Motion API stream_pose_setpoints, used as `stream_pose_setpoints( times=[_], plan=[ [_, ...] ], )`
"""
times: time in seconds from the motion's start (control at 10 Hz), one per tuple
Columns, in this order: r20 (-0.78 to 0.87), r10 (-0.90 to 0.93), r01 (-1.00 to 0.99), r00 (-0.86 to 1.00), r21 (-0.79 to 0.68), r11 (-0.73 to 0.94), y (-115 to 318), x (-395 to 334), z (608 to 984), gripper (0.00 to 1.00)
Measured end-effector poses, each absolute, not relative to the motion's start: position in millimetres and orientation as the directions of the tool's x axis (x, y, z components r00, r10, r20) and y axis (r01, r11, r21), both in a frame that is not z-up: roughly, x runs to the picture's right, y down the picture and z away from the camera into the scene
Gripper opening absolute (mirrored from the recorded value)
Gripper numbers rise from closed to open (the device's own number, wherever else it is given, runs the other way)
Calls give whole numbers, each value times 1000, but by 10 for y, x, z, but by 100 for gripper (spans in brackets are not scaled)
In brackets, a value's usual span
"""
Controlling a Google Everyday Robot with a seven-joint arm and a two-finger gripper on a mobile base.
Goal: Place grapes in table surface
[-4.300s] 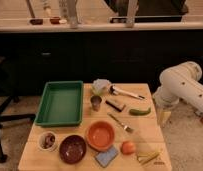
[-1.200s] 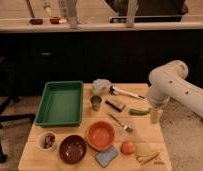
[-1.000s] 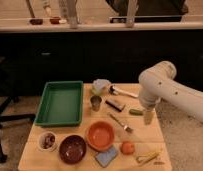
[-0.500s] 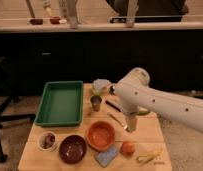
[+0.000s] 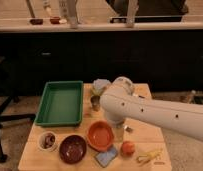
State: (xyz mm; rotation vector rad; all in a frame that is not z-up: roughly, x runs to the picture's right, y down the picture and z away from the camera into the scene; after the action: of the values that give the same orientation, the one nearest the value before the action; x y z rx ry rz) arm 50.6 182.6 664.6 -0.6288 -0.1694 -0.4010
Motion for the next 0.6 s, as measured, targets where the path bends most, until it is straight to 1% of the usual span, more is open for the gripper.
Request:
stream_pose_setpoints(
  times=[0.6],
  plan=[
    [282,-311,418,908,-537,733,1848,466,6643,80]
  ],
)
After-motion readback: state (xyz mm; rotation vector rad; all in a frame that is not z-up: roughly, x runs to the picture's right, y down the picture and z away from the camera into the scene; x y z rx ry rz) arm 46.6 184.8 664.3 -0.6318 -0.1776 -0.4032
